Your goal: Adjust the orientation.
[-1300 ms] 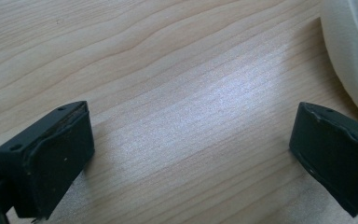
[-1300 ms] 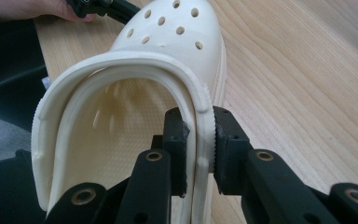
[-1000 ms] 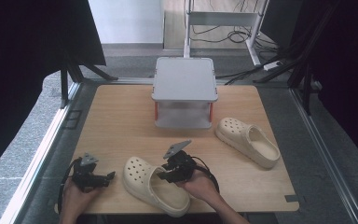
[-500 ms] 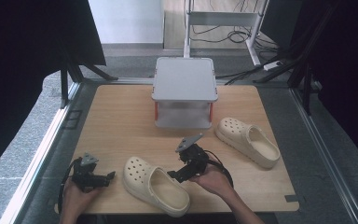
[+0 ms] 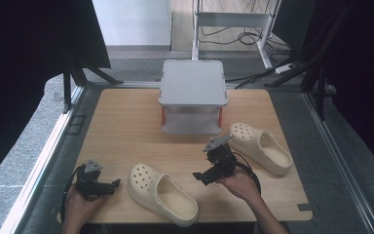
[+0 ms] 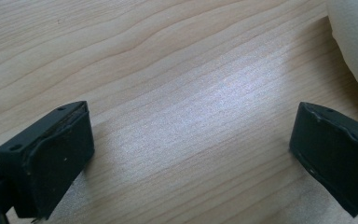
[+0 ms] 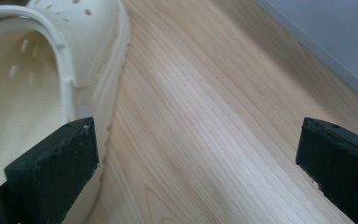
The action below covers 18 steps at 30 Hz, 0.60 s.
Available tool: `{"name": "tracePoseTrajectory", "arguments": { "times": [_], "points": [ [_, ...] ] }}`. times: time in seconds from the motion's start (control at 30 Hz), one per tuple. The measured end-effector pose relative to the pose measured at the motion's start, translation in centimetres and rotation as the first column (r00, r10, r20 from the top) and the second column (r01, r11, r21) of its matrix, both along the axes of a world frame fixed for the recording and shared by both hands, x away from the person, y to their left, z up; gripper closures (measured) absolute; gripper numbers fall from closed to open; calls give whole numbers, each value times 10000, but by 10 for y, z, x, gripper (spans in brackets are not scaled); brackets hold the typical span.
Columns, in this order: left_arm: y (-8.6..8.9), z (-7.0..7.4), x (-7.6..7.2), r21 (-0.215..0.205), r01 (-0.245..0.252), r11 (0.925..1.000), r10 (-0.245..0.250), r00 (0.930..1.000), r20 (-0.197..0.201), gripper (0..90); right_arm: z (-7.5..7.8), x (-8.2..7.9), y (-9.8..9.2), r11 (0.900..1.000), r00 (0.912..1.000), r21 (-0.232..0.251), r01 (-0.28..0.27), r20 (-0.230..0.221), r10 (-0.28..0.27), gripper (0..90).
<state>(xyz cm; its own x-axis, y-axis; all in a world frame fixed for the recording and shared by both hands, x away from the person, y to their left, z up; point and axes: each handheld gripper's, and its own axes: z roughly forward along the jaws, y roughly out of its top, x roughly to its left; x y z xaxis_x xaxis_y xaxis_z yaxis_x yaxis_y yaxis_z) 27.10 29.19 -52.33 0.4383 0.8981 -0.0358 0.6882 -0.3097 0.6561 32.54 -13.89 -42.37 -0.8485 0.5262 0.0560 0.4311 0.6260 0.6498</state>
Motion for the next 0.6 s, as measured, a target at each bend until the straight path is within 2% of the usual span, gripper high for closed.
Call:
{"name": "tracePoseTrajectory", "arguments": {
  "times": [0.1,0.13,0.2,0.23,0.27,0.3,0.43,0.47,0.53,0.6],
  "points": [
    [0,0,0,-4,-15,10000,15,10000,3,0,-1,2,-15,9987,9990,-248,444,70,-443,0],
    [0,0,0,-4,-15,10000,15,10000,3,0,-1,2,-15,9987,9990,-248,444,70,-443,0],
    [0,0,0,9,-8,10000,8,10000,7,0,-1,3,-30,9953,9958,-331,915,55,-913,0],
    [0,0,0,8,-13,10000,13,10000,8,0,-1,3,-30,9953,9958,-331,915,55,-913,0],
    [0,0,0,8,-12,10000,12,10000,10,0,0,5,-41,9918,9922,-280,1248,23,-1248,14],
    [0,0,0,11,-13,10000,13,10000,8,0,0,5,-41,9918,9922,-280,1248,23,-1248,14],
    [0,0,0,16,-17,10000,17,10000,9,0,2,7,-65,9824,9824,-131,1862,-112,-1863,45],
    [0,0,0,15,-21,10000,21,10000,11,0,5,6,-76,9787,9790,-271,2036,-60,-2039,45],
    [0,0,0,17,-26,10000,26,10000,11,0,6,6,-82,9764,9769,-309,2136,-28,-2137,50],
    [0,0,0,16,-38,10000,38,10000,11,0,10,6,-99,9671,9679,-387,2513,10,-2514,69]
  ]
}}
